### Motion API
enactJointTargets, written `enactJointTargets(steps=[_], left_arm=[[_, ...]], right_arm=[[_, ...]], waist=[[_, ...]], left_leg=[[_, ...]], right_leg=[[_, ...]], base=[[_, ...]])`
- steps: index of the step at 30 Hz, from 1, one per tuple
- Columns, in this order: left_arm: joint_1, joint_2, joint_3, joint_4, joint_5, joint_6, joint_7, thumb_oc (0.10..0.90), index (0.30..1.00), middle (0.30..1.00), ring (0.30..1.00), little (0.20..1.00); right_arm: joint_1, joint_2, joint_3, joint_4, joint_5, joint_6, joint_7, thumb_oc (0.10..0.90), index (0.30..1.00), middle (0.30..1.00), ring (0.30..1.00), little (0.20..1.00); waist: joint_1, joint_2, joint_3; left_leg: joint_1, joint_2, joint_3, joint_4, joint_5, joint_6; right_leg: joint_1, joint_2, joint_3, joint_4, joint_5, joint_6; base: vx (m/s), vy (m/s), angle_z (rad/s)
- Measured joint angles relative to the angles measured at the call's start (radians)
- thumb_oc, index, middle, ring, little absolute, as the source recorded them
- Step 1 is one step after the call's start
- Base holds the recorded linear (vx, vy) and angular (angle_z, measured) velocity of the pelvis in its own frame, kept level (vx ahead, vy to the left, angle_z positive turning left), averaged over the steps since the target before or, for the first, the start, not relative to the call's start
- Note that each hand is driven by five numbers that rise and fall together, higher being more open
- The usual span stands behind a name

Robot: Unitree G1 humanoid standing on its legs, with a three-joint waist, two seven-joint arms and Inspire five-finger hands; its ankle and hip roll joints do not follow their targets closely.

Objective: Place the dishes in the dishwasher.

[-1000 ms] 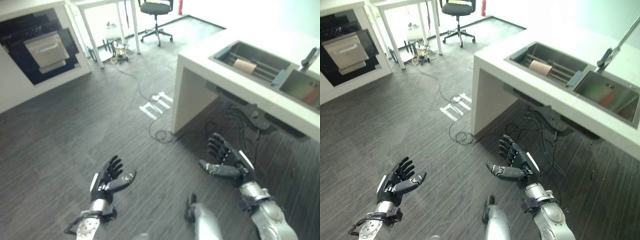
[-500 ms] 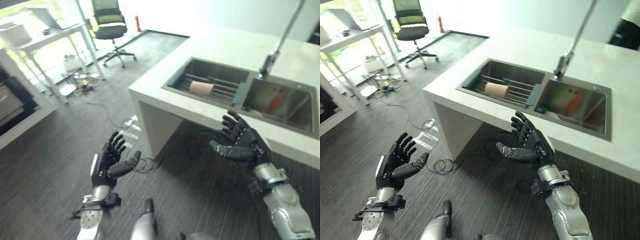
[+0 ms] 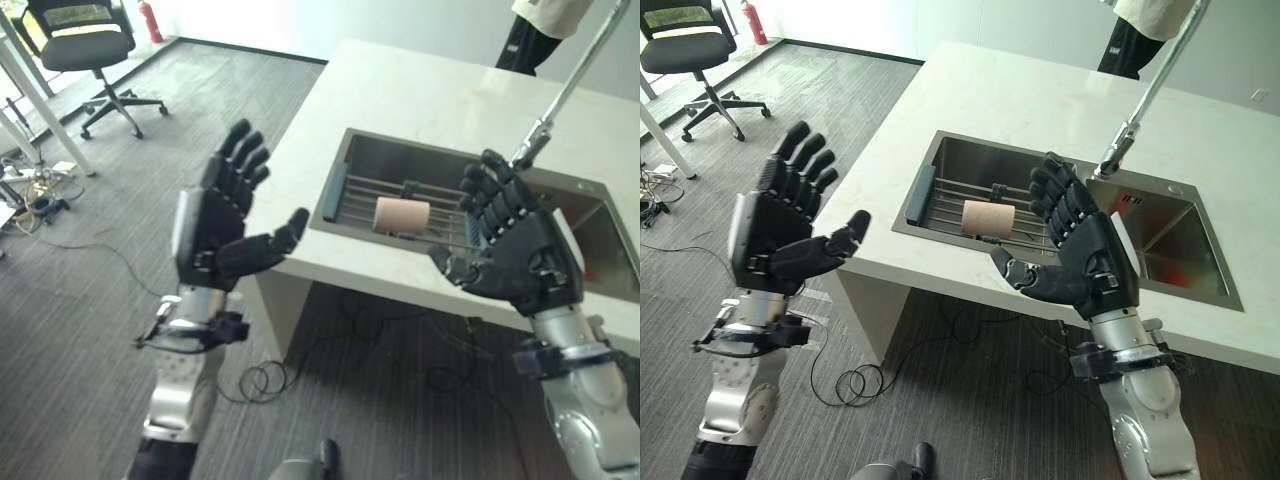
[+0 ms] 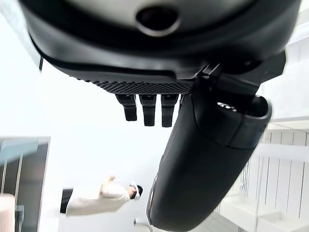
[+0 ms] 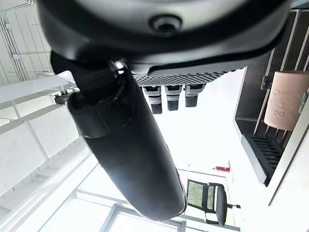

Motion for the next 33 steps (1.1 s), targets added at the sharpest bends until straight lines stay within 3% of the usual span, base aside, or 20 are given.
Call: enactJointTargets(steps=[1, 2, 3, 4, 7, 8, 11, 13, 15, 16, 18, 21, 22, 24, 25, 26, 27, 28, 31, 33], left_arm=[[0.028, 0.000, 0.007, 0.003, 0.000, 0.000, 0.013, 0.800, 0.900, 0.900, 0.900, 0.900], [0.035, 0.040, 0.019, 0.009, 0.000, -0.011, 0.016, 0.800, 0.900, 0.900, 0.900, 0.900], [0.031, 0.072, 0.013, 0.009, 0.000, -0.013, 0.014, 0.800, 0.900, 0.900, 0.900, 0.900], [0.039, 0.064, 0.019, 0.008, 0.000, -0.017, 0.012, 0.800, 0.900, 0.900, 0.900, 0.900], [0.042, 0.027, -0.012, 0.007, 0.002, -0.013, 0.008, 0.800, 0.900, 0.900, 0.900, 0.900], [0.043, 0.030, -0.025, -0.005, 0.004, -0.014, 0.006, 0.800, 0.900, 0.900, 0.900, 0.900], [0.051, 0.028, -0.025, -0.062, 0.007, -0.012, 0.015, 0.800, 0.900, 0.900, 0.900, 0.900], [0.067, 0.021, -0.027, -0.115, 0.003, -0.005, 0.015, 0.800, 0.900, 0.900, 0.900, 0.900], [0.066, 0.009, -0.037, -0.139, 0.001, -0.002, 0.016, 0.800, 0.900, 0.900, 0.900, 0.900], [0.060, 0.009, -0.048, -0.140, 0.001, 0.002, 0.015, 0.800, 0.900, 0.900, 0.900, 0.900], [0.072, 0.010, -0.075, -0.130, -0.001, 0.026, 0.014, 0.800, 0.900, 0.900, 0.900, 0.900], [0.103, -0.004, -0.075, -0.124, -0.001, 0.025, 0.006, 0.800, 0.900, 0.900, 0.900, 0.900], [0.130, -0.018, -0.072, -0.125, -0.001, 0.024, -0.009, 0.800, 0.900, 0.900, 0.900, 0.900], [0.159, -0.020, -0.068, -0.126, 0.001, 0.024, -0.007, 0.800, 0.900, 0.900, 0.900, 0.900], [0.164, -0.018, -0.066, -0.116, 0.002, 0.025, -0.006, 0.800, 0.900, 0.900, 0.900, 0.900], [0.165, -0.017, -0.061, -0.104, 0.002, 0.027, -0.003, 0.800, 0.900, 0.900, 0.900, 0.900], [0.157, -0.015, -0.059, -0.083, 0.003, 0.042, 0.016, 0.800, 0.900, 0.900, 0.900, 0.900], [0.150, -0.005, -0.057, -0.072, 0.010, 0.044, 0.014, 0.800, 0.900, 0.900, 0.900, 0.900], [0.114, 0.024, -0.057, -0.071, 0.018, 0.057, -0.015, 0.800, 0.900, 0.900, 0.900, 0.900], [0.081, 0.028, -0.057, -0.074, 0.049, 0.088, -0.059, 0.800, 0.900, 0.900, 0.900, 0.900]], right_arm=[[-0.003, 0.007, 0.011, 0.006, 0.002, -0.001, 0.003, 0.800, 0.900, 0.900, 0.900, 0.900], [-0.022, 0.044, 0.038, 0.021, 0.003, -0.002, 0.003, 0.800, 0.900, 0.900, 0.900, 0.900], [-0.035, 0.031, 0.038, 0.016, 0.004, -0.002, 0.009, 0.800, 0.900, 0.900, 0.900, 0.900], [-0.061, 0.002, 0.055, 0.013, 0.002, 0.000, 0.017, 0.800, 0.900, 0.900, 0.900, 0.900], [-0.055, 0.005, 0.069, 0.012, 0.002, 0.004, 0.017, 0.800, 0.900, 0.900, 0.900, 0.900], [-0.052, 0.005, 0.069, 0.012, 0.002, 0.005, 0.015, 0.800, 0.900, 0.900, 0.900, 0.900], [-0.036, -0.001, 0.067, 0.013, 0.003, 0.007, 0.005, 0.800, 0.900, 0.900, 0.900, 0.900], [-0.036, -0.015, 0.067, 0.014, 0.003, 0.025, -0.006, 0.800, 0.900, 0.900, 0.900, 0.900], [-0.034, -0.028, 0.062, 0.018, 0.005, 0.039, -0.023, 0.800, 0.900, 0.900, 0.900, 0.900], [-0.035, -0.039, 0.054, 0.029, 0.012, 0.041, -0.027, 0.800, 0.900, 0.900, 0.900, 0.900], [-0.027, -0.052, 0.026, 0.098, 0.013, 0.045, -0.031, 0.800, 0.900, 0.900, 0.900, 0.900], [0.011, -0.044, 0.023, 0.121, 0.012, 0.049, -0.026, 0.800, 0.900, 0.900, 0.900, 0.900], [0.011, -0.027, 0.023, 0.126, 0.012, 0.054, -0.027, 0.800, 0.900, 0.900, 0.900, 0.900], [-0.002, -0.024, 0.042, 0.134, 0.007, 0.056, -0.027, 0.800, 0.900, 0.900, 0.900, 0.900], [-0.007, -0.017, 0.053, 0.141, 0.000, 0.060, -0.027, 0.800, 0.900, 0.900, 0.900, 0.900], [-0.006, -0.023, 0.060, 0.140, -0.001, 0.069, -0.026, 0.800, 0.900, 0.900, 0.900, 0.900], [-0.001, -0.047, 0.073, 0.139, -0.001, 0.081, -0.026, 0.800, 0.900, 0.900, 0.900, 0.900], [0.003, -0.051, 0.074, 0.136, -0.001, 0.084, -0.029, 0.800, 0.900, 0.900, 0.900, 0.900], [0.011, -0.054, 0.026, 0.094, 0.001, 0.084, -0.032, 0.800, 0.900, 0.900, 0.900, 0.900], [0.024, -0.061, -0.024, 0.077, 0.008, 0.085, -0.032, 0.800, 0.900, 0.900, 0.900, 0.900]], waist=[[0.016, 0.016, 0.004], [0.019, -0.063, 0.019], [0.020, -0.064, 0.018], [0.044, -0.074, 0.020], [0.013, -0.076, 0.023], [-0.004, -0.069, 0.024], [-0.015, -0.073, 0.012], [-0.011, -0.023, -0.006], [-0.027, 0.001, -0.021], [-0.039, 0.002, -0.022], [-0.049, -0.006, -0.021], [-0.003, -0.043, -0.010], [0.012, -0.038, -0.012], [0.027, 0.000, -0.011], [0.044, 0.034, -0.006], [0.064, 0.034, -0.003], [0.060, 0.031, 0.000], [0.039, 0.018, -0.002], [0.011, 0.011, -0.003], [-0.015, 0.043, -0.008]], left_leg=[[0.006, 0.032, 0.043, 0.002, -0.031, -0.194], [-0.092, 0.025, 0.014, 0.202, -0.067, -0.216], [-0.132, 0.111, -0.001, 0.319, -0.134, -0.108], [-0.102, 0.148, 0.012, 0.288, -0.195, -0.147], [-0.097, 0.139, 0.012, 0.274, -0.199, -0.123], [-0.091, 0.138, -0.008, 0.269, -0.186, -0.106], [-0.046, 0.136, -0.040, 0.232, -0.193, -0.155], [-0.006, 0.192, -0.038, 0.167, -0.170, -0.205], [0.035, 0.230, -0.024, 0.104, -0.129, -0.241], [0.050, 0.242, -0.009, 0.079, -0.104, -0.243], [0.087, 0.270, 0.038, 0.069, 0.006, -0.315], [0.005, 0.269, 0.031, 0.242, 0.078, -0.305], [-0.049, 0.246, 0.047, 0.192, 0.010, -0.268], [-0.142, 0.224, 0.044, 0.110, -0.011, -0.239], [-0.190, 0.219, 0.021, 0.084, -0.007, -0.213], [-0.197, 0.214, 0.009, 0.059, -0.002, -0.214], [-0.224, 0.216, -0.004, 0.081, 0.016, -0.220], [-0.235, 0.209, -0.004, 0.108, 0.014, -0.218], [-0.219, 0.213, -0.008, 0.157, 0.008, -0.220], [-0.094, 0.215, -0.006, 0.089, 0.014, -0.225]], right_leg=[[-0.049, 0.011, -0.080, -0.075, 0.013, -0.052], [-0.093, -0.060, -0.094, -0.148, 0.064, -0.096], [-0.143, -0.101, -0.116, -0.164, 0.058, -0.012], [-0.235, -0.168, -0.131, -0.134, 0.038, 0.040], [-0.305, -0.162, -0.103, -0.136, 0.055, 0.034], [-0.300, -0.133, -0.052, -0.165, 0.080, 0.025], [-0.248, -0.098, -0.053, -0.211, 0.159, -0.020], [-0.244, -0.039, -0.068, -0.193, 0.139, -0.064], [-0.237, 0.000, -0.081, -0.179, 0.116, -0.102], [-0.234, 0.008, -0.082, -0.170, 0.102, -0.116], [-0.208, 0.041, -0.083, -0.165, 0.041, -0.139], [-0.173, 0.034, -0.060, -0.169, 0.020, -0.191], [-0.162, 0.042, -0.059, -0.195, 0.028, -0.180], [-0.144, 0.104, -0.046, -0.243, 0.045, -0.154], [-0.122, 0.132, -0.050, -0.278, 0.048, -0.107], [-0.119, 0.143, -0.056, -0.280, 0.064, -0.124], [-0.097, 0.162, -0.072, -0.280, 0.062, -0.201], [-0.087, 0.160, -0.083, -0.283, 0.053, -0.213], [-0.095, 0.151, -0.086, -0.299, 0.064, -0.222], [-0.103, 0.138, -0.088, -0.265, 0.054, -0.210]], base=[[0.15, -0.150, -1.26], [0.12, -0.144, -1.18], [0.17, -0.181, -1.43], [0.24, -0.219, -1.14], [0.23, -0.214, -0.23], [0.18, -0.207, 0.46], [0.25, -0.276, 0.40], [0.21, -0.263, 0.00], [0.16, -0.223, -0.12], [0.25, -0.334, -0.18], [0.26, -0.373, -0.18], [0.13, -0.009, -0.06], [0.18, 0.252, -0.08], [0.18, 0.226, -0.22], [0.10, 0.133, -0.55], [0.07, 0.137, -0.67], [0.07, 0.164, -0.35], [0.06, 0.165, -0.10], [0.08, 0.159, 0.03], [0.11, 0.152, 0.16]])
